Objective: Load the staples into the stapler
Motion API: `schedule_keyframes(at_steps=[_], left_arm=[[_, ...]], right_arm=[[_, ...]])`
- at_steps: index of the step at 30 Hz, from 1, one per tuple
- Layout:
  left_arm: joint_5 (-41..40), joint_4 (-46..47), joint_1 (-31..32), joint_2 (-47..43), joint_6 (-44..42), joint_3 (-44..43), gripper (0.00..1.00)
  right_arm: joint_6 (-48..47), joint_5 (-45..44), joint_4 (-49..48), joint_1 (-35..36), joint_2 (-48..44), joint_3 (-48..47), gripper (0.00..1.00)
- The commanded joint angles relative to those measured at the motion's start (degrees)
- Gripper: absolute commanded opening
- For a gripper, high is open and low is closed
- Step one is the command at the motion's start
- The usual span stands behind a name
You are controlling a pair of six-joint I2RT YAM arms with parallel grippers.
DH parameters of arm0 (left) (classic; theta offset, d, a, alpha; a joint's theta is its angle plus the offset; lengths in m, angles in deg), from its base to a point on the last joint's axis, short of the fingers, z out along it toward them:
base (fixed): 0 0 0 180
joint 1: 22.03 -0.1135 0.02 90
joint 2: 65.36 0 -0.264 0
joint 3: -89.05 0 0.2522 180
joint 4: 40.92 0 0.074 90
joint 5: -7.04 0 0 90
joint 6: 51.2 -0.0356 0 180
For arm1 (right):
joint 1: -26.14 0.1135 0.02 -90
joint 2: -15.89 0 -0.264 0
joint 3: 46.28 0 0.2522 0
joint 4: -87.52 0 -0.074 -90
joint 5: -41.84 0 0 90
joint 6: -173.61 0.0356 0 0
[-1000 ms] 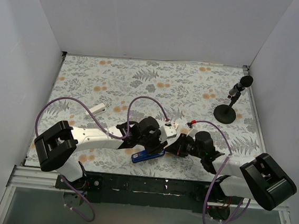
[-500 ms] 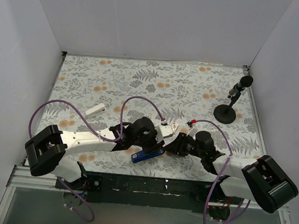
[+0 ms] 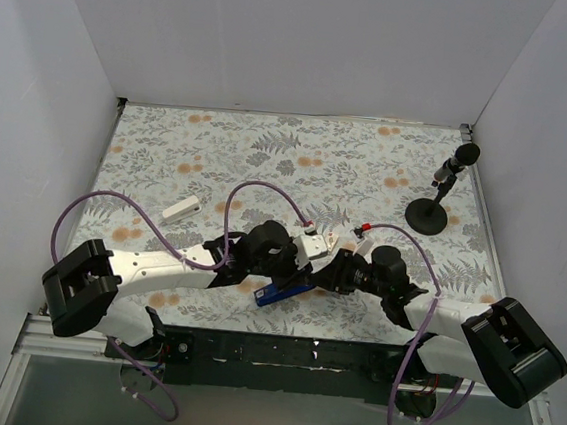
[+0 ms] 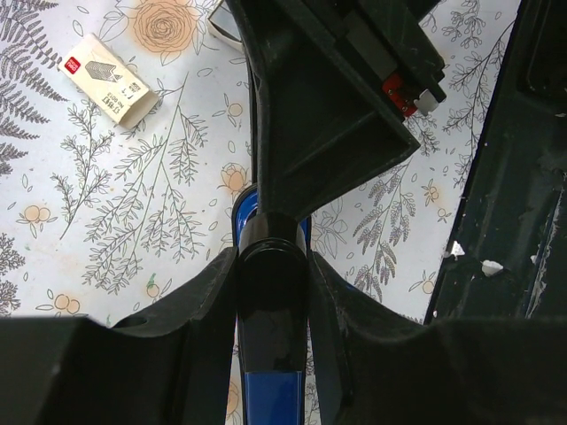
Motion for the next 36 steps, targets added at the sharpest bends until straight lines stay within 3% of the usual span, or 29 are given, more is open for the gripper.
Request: schedule_keyframes(at_steps=[1, 8, 17, 22, 27, 32, 36], left_arm=[[1.42, 6.44, 0.35, -3.22, 0.12, -1.89, 0.0], [-6.92, 8.71, 0.17, -8.92, 1.43, 2.14, 0.0], [-26.68, 21.53, -1.06, -27.37, 11.09, 18.91, 0.0], [-38.38, 25.25, -1.67, -37.14, 21.96, 28.24, 0.0], [-48.83, 20.43, -2.46, -42.24, 37.61, 35.54, 0.0], [-53.78, 9.18, -2.55, -48.74, 60.61, 41.79, 0.0], [-56.33, -0.39, -2.64, -52.78, 73.04, 43.29, 0.04]], right_arm=[[0.13, 2.07, -1.18, 0.29, -0.7, -1.6, 0.4], [-0.04, -1.09, 2.32, 0.2, -5.08, -0.37, 0.01], [0.39, -6.01, 11.03, -2.96, -16.6, -0.19, 0.01], [0.31, -8.39, 15.78, -3.31, -19.94, -0.72, 0.01], [1.62, -9.97, 17.54, -3.67, -21.96, 0.07, 0.01], [2.85, -12.08, 17.98, -3.84, -25.04, 1.47, 0.01], [3.29, -13.83, 17.98, -3.93, -27.93, 2.7, 0.01]])
